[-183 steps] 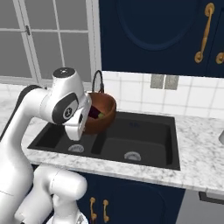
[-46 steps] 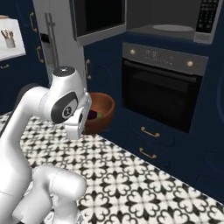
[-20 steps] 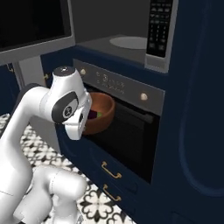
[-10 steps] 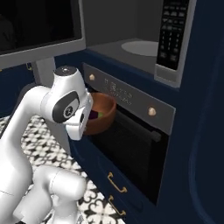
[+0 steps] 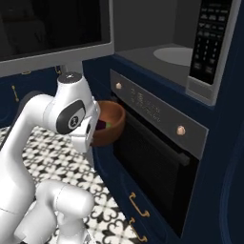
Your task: Pick the eggplant from the sink and place it in the bowl. Then pick the bowl and place it in the microwave. Then close the microwave door and press the start button.
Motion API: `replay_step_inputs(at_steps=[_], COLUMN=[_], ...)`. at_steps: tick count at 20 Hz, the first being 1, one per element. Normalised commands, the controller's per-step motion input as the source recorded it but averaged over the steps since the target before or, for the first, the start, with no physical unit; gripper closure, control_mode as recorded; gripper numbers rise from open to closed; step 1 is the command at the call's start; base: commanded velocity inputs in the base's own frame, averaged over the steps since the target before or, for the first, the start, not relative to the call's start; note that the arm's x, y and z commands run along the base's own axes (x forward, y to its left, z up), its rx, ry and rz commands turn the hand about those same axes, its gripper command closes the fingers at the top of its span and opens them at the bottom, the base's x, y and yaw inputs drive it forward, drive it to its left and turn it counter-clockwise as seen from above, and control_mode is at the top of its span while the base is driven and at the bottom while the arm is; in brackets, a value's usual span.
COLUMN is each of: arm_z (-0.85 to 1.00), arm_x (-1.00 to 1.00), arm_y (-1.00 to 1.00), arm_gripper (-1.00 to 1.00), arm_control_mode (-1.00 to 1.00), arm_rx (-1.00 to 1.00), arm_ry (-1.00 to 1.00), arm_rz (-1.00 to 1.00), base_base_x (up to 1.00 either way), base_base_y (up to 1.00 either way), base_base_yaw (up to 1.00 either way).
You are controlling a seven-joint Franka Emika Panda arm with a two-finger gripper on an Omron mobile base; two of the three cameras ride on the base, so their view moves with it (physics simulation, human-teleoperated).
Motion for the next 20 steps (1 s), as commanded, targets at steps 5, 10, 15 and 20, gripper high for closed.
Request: replay_step_inputs(at_steps=[5, 10, 15, 20], arm_z=[0.00, 0.00, 0.00, 0.08], arm_x=[0.00, 0.00, 0.00, -0.04], arm_y=[0.00, 0.00, 0.00, -0.02], arm_gripper=[1.00, 1.00, 1.00, 1.00], arm_control_mode=[1.00, 1.00, 1.00, -1.00], arm_rx=[0.00, 0.00, 0.00, 0.00], arm_ry=[0.00, 0.00, 0.00, -0.03], arm_rz=[0.00, 0.00, 0.00, -0.02], base_base_x=[0.00, 0.09, 0.67, 0.12], base_base_y=[0.00, 0.00, 0.00, 0.00], base_base_yaw=[0.01, 0.01, 0.00, 0.00])
